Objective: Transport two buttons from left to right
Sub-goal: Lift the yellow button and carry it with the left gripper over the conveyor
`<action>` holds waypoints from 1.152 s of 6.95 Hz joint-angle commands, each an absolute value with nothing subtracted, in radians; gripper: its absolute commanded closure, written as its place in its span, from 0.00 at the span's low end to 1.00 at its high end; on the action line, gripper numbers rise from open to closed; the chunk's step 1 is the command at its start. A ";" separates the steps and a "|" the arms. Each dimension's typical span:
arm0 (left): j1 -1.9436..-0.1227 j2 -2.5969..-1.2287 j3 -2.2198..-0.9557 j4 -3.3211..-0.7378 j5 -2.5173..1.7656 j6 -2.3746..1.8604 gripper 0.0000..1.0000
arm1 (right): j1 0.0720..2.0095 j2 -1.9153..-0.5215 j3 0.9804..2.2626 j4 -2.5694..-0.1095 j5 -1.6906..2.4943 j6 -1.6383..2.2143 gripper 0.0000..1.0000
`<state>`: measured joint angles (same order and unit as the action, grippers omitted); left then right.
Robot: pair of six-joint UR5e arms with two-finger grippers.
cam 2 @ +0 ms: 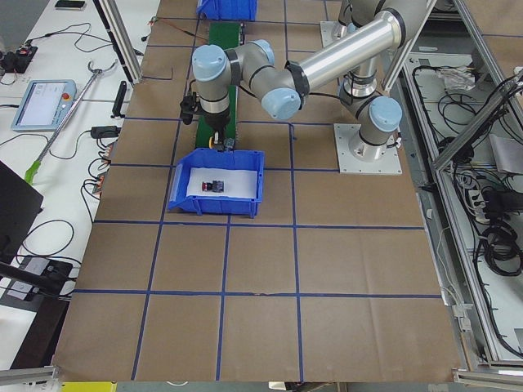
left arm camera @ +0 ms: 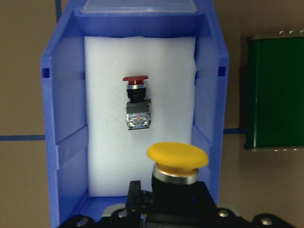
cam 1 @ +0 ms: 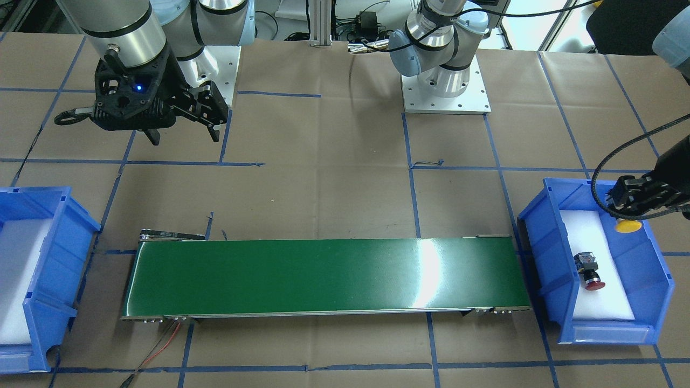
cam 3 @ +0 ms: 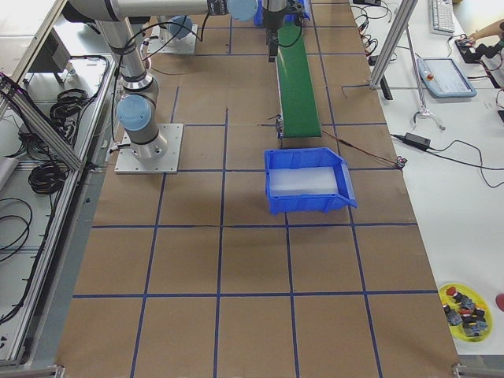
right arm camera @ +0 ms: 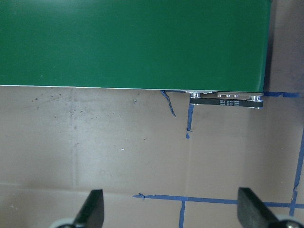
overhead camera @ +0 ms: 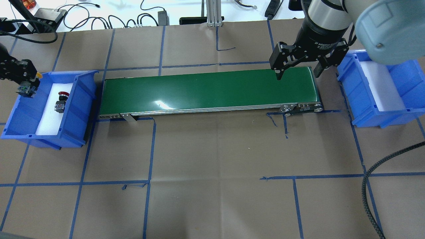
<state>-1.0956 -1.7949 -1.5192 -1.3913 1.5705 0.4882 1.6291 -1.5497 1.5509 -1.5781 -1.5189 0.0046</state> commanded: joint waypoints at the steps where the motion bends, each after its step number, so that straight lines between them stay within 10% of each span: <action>1: -1.262 -1.802 -1.537 -1.381 1.560 0.250 1.00 | 1.629 -1.551 1.551 -1.580 -1.519 0.005 0.00; 8: -1.459 -1.959 -1.750 -0.912 1.574 -0.022 0.96 | 1.629 -1.560 1.552 -1.583 -1.517 0.003 0.00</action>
<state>-1.4570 -1.9583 -1.6911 -0.9969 1.5707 -0.0252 1.6291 -1.5603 1.5522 -1.5827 -1.5182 0.0031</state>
